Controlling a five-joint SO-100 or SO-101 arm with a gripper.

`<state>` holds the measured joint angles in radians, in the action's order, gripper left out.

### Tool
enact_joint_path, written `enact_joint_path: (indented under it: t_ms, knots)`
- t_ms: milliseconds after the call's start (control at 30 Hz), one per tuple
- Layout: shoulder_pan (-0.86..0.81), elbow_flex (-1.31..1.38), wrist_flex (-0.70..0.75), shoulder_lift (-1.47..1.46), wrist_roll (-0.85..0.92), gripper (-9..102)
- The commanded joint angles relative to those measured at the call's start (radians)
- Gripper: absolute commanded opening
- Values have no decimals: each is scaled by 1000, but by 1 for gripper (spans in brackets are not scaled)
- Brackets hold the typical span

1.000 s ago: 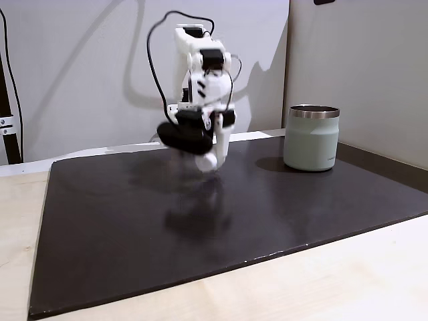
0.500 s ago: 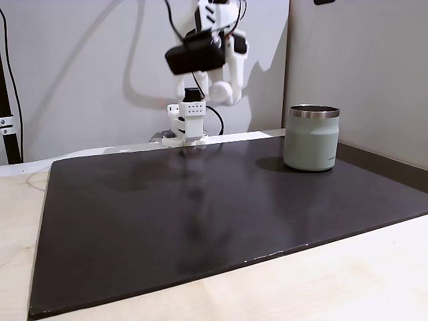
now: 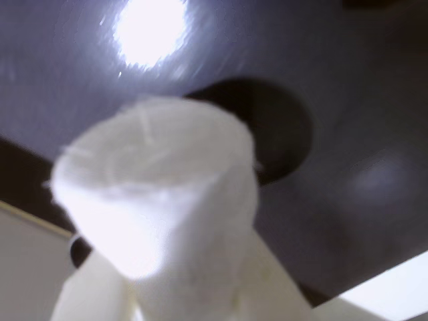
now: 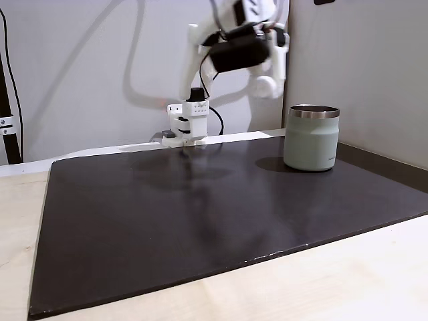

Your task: Grasp a gauze and put it in the cup.

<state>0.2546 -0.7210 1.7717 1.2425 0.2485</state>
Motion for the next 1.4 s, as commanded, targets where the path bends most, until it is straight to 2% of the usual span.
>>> enact_joint_path:
  t_ms: [0, 733, 1067, 1233, 1367]
  knots:
    - [58, 187, 25, -55, -34, 0]
    - [354, 330, 25, -247, -92, 0]
    - [385, 327, 26, -261, -87, 1]
    - [387, 322, 28, -256, -86, 19]
    - [399, 319, 28, -253, -87, 24]
